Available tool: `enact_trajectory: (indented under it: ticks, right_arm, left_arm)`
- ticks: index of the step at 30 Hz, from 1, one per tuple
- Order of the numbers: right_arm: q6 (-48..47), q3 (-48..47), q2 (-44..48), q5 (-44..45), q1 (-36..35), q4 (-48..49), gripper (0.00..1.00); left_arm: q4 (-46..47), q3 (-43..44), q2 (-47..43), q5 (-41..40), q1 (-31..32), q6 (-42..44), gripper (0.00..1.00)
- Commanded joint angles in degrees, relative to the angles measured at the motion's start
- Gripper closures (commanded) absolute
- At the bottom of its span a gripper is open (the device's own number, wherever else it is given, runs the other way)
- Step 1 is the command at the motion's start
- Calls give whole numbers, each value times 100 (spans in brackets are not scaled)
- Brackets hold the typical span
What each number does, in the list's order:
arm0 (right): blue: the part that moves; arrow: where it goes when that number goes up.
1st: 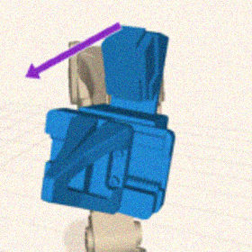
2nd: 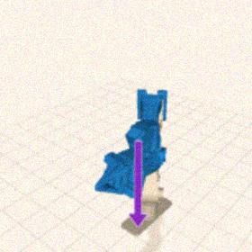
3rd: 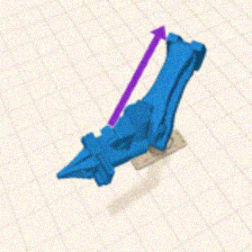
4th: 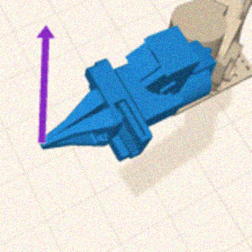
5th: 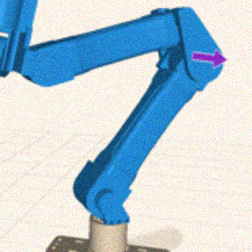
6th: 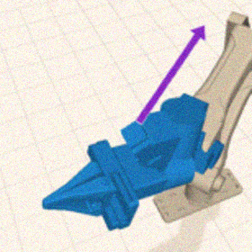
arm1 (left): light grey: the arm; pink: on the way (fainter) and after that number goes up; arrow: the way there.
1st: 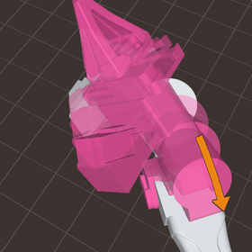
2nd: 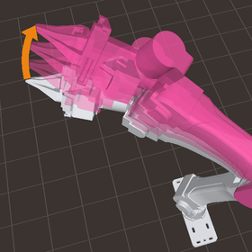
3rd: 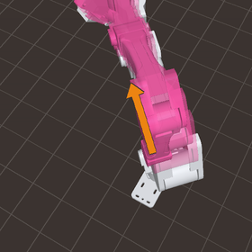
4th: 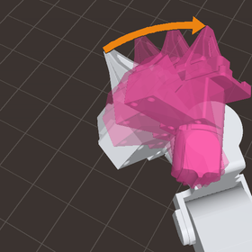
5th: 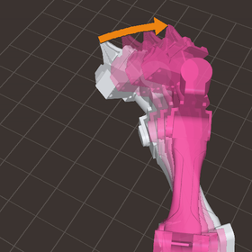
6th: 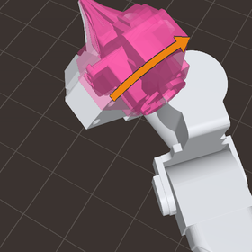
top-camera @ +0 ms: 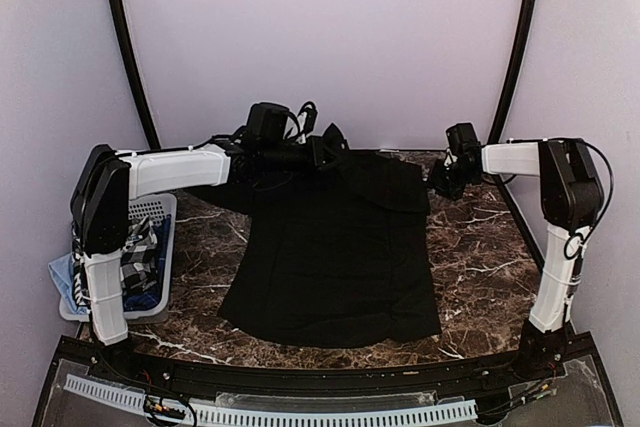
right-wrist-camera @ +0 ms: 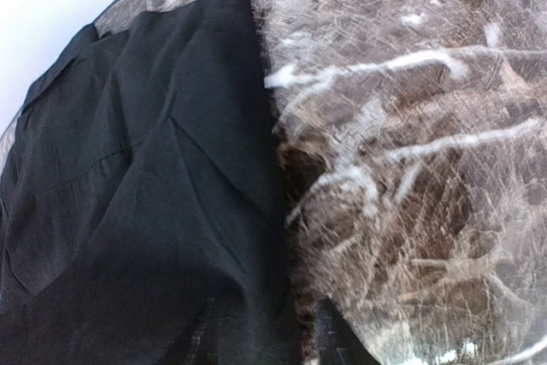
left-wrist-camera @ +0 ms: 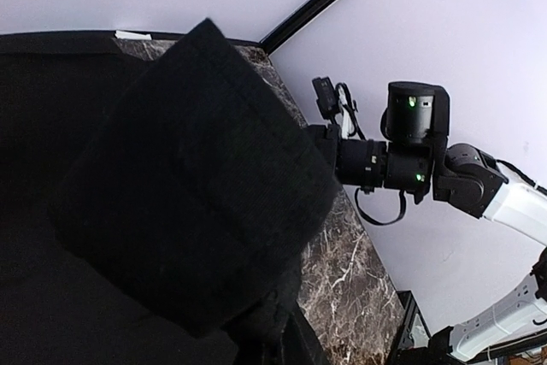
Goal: Fold and stack the long sleeve shirts
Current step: Adjust the flattened shirt at the center of the board, then pick up the corner of the shirt from the corner of the board.
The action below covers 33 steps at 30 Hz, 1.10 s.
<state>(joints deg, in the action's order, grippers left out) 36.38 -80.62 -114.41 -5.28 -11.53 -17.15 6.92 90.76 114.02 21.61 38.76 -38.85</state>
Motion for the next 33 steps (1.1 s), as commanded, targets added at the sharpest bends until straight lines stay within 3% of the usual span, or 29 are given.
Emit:
enact_trajectory:
  ticks: [1,8,15,20,25,33]
  right_arm:
    - [-147,485,769,78,-98,-203,56]
    - [50,1848,2033,415,-841,-471,55]
    - [845,3094,3293,668,-1798,-882,57]
    - [1441,3692,3891,1057,-2369,-1588,59]
    - [2008,4247,4501,865,-2784,-1866,64]
    - [2791,4559,4805,871,-3596,-2367,70]
  left_arm:
    - [-240,511,-95,-62,-236,420,100]
    - [-394,770,-254,-5,-422,825,100]
    - [-399,706,-486,23,-660,947,100]
    - [-421,684,-591,-30,-723,1005,100]
    - [-397,712,-638,-48,-783,1005,100]
    - [-408,925,-640,-69,-868,1099,100]
